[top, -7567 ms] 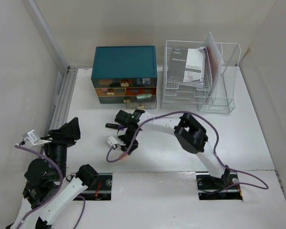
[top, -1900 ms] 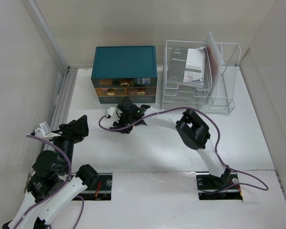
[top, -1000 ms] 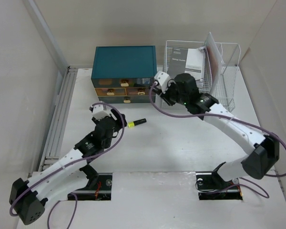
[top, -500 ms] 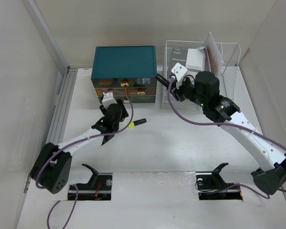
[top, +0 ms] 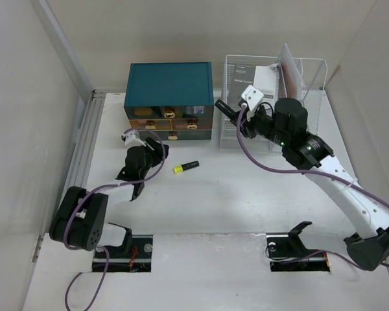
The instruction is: Organize the desk
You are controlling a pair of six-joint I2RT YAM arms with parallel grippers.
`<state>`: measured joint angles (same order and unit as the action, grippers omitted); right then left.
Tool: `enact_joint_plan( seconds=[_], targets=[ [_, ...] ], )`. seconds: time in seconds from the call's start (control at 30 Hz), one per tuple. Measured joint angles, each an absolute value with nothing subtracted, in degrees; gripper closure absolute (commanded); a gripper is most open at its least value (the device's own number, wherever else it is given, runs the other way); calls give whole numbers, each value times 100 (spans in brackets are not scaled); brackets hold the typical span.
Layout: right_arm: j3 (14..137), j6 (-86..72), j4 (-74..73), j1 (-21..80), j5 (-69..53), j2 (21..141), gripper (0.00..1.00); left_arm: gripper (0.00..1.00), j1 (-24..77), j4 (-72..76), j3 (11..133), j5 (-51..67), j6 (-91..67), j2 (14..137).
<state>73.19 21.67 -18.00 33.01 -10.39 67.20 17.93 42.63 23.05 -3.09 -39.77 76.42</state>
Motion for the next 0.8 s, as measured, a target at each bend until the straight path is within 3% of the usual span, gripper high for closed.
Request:
enact_joint_plan(
  seconds=[0.37, 0.8],
  targets=[
    [7238, 2115, -1741, 3251, -1181, 6707, 100, 47, 1490, 6431, 2001, 810, -5004, 8973],
    [7161, 2117, -1710, 3183, -1232, 6707, 100, 47, 1483, 6770, 2576, 810, -5450, 9880]
  ],
)
